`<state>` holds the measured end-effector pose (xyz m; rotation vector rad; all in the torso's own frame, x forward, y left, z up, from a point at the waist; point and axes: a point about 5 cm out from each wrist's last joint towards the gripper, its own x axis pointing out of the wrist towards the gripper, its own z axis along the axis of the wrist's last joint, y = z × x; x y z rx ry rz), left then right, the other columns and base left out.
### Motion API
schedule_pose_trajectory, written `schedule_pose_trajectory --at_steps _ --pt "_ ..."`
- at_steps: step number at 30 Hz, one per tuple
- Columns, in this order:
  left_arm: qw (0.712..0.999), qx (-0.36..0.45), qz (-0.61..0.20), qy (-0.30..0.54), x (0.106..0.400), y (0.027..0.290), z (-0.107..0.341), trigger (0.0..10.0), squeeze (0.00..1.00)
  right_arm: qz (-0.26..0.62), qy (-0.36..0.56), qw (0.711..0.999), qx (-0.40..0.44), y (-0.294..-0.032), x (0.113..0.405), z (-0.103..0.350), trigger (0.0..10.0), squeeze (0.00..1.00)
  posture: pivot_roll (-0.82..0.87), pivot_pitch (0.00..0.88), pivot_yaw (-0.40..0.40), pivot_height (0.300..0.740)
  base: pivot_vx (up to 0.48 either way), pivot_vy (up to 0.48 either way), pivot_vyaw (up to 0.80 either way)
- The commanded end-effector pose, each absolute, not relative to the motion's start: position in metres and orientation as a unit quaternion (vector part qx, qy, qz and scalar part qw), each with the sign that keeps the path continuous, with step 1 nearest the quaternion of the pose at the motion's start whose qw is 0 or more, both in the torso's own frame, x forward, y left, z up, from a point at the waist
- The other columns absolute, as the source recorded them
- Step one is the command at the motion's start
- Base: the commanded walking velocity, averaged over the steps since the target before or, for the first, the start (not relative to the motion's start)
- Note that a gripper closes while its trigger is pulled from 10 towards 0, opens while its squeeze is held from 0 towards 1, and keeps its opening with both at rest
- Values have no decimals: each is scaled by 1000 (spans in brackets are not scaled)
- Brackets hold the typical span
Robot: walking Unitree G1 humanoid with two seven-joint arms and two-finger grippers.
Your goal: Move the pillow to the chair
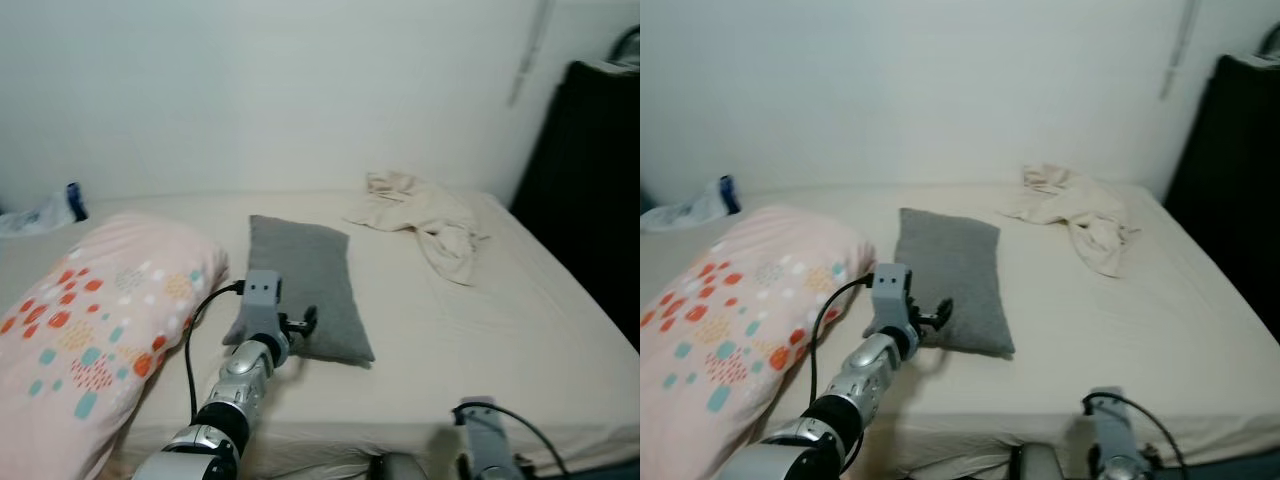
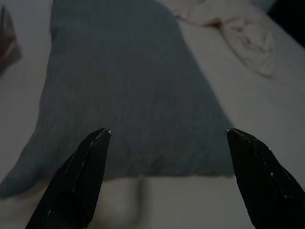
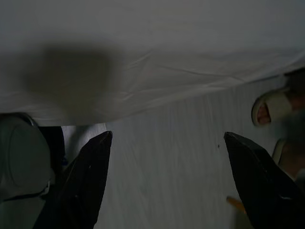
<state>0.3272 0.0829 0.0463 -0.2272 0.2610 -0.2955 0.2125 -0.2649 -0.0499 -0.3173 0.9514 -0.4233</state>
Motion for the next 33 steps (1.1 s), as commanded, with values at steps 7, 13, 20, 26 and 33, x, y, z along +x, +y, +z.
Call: schedule_pose_trajectory --at_steps 7,13,20,26,33 --pt "974 -108 -147 133 325 88 44 10000 0 -180 308 922 -149 -242 269 -12 10000 0 7 57 38 621 0 0 0" --pt "977 -95 -110 154 324 94 37 10000 0 -81 214 971 -65 -204 294 7 10000 0 -3 80 52 621 0 0 0" --pt "986 -12 -113 123 323 90 41 10000 0 -6 173 982 73 -165 301 14 10000 0 -7 130 72 621 0 0 0" --pt "988 40 -116 89 321 93 46 10000 0 -22 112 944 311 -168 314 29 10000 0 31 180 86 621 0 0 0" --pt "989 83 -104 69 305 113 40 10000 0 -68 77 902 419 -194 326 41 10000 0 91 258 101 621 0 0 0"
